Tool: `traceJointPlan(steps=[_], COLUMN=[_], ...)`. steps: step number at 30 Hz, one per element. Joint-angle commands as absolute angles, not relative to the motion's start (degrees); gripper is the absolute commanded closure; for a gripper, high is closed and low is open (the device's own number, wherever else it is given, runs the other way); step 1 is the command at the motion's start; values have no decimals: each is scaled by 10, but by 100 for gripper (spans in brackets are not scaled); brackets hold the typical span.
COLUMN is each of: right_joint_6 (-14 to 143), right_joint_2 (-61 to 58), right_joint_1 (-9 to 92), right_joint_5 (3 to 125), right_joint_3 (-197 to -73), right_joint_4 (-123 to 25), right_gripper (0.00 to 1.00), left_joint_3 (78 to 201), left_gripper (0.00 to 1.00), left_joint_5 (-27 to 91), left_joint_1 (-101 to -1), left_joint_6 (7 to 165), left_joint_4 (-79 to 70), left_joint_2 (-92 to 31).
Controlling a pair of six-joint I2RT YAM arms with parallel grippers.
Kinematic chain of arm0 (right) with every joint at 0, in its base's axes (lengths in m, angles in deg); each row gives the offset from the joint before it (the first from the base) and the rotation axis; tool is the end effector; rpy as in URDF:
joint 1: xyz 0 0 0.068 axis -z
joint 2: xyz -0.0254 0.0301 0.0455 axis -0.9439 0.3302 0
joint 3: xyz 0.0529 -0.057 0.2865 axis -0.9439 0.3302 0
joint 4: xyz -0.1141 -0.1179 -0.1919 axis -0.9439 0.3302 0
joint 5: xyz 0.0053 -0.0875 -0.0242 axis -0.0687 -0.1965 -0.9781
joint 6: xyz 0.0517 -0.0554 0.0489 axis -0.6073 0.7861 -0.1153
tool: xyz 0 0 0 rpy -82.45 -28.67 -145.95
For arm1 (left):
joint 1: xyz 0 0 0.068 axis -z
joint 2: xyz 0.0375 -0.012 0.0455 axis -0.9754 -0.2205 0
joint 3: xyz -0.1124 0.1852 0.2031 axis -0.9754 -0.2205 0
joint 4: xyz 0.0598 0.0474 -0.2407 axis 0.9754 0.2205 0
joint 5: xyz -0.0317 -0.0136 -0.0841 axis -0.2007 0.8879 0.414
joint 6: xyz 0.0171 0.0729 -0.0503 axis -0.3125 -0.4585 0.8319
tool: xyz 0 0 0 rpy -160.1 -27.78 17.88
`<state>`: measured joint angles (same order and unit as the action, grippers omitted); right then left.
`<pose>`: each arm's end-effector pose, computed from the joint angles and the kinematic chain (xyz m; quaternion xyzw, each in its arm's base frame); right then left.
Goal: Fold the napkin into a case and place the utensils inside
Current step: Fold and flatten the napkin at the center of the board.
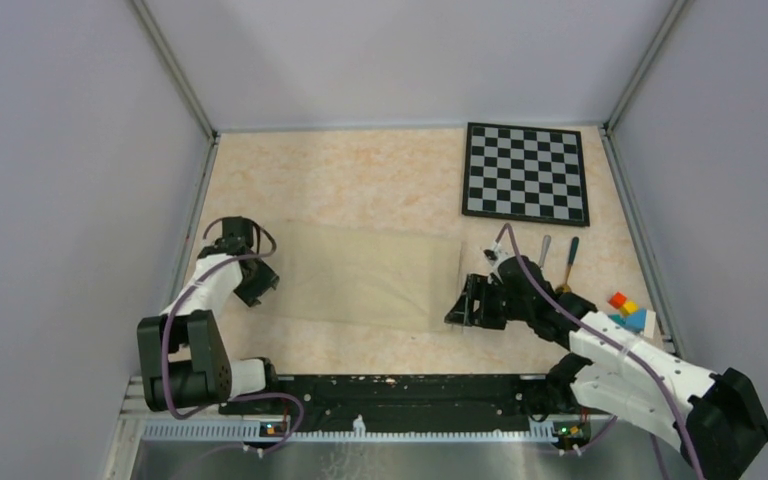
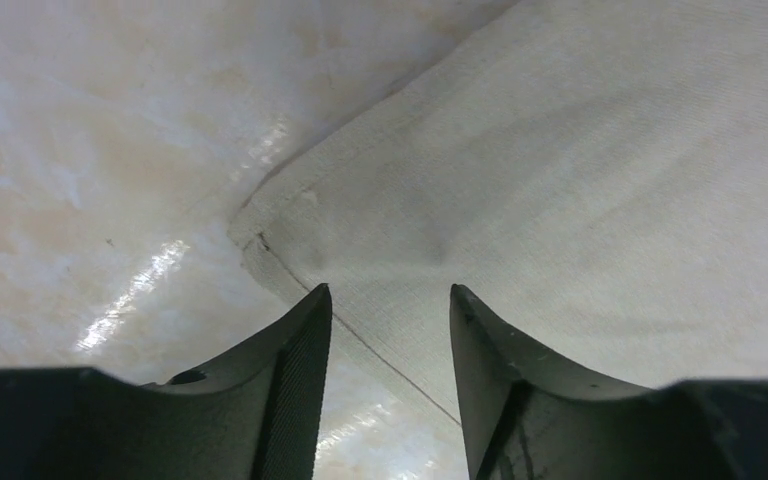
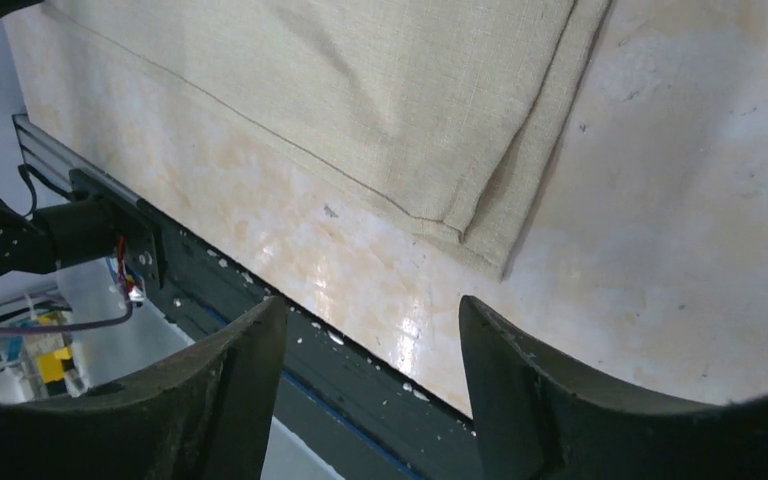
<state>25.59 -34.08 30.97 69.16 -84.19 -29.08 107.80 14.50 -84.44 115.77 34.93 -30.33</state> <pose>0.1250 0.1272 0.1828 0.0038 0.9180 0.3350 0.2121 0.2173 0.0407 0.1622 -0.4147 0.8927 0.0320 0.1735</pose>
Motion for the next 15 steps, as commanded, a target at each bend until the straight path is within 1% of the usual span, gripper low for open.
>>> traceJointPlan(steps=[1,4,7,12,15], right_joint_6=[308,324,307,306,301], right_joint_2=[-269,-198,-173,-147,-136], right_joint_1=[370,393,393,393,393], right_joint_5=[773,813,829,796,783], right_joint_3=[-857,-871,-858,-858,-849], right_joint_4=[-351,-380,-429,-438,-443], right_gripper=[37,42,47,58,60], left_joint_3=[1120,1137,1146,1145,1144], left_gripper=[45,43,43,41,40], left_joint_5=[207,234,266,293,301], left_joint_1=[-848,-848,-847,-847,-847], left_joint_6=[1125,1107,1092,1075,1062], left_joint_4=[353,357,362,364,366], left_joint_2=[-261,-253,-243,-220,-208])
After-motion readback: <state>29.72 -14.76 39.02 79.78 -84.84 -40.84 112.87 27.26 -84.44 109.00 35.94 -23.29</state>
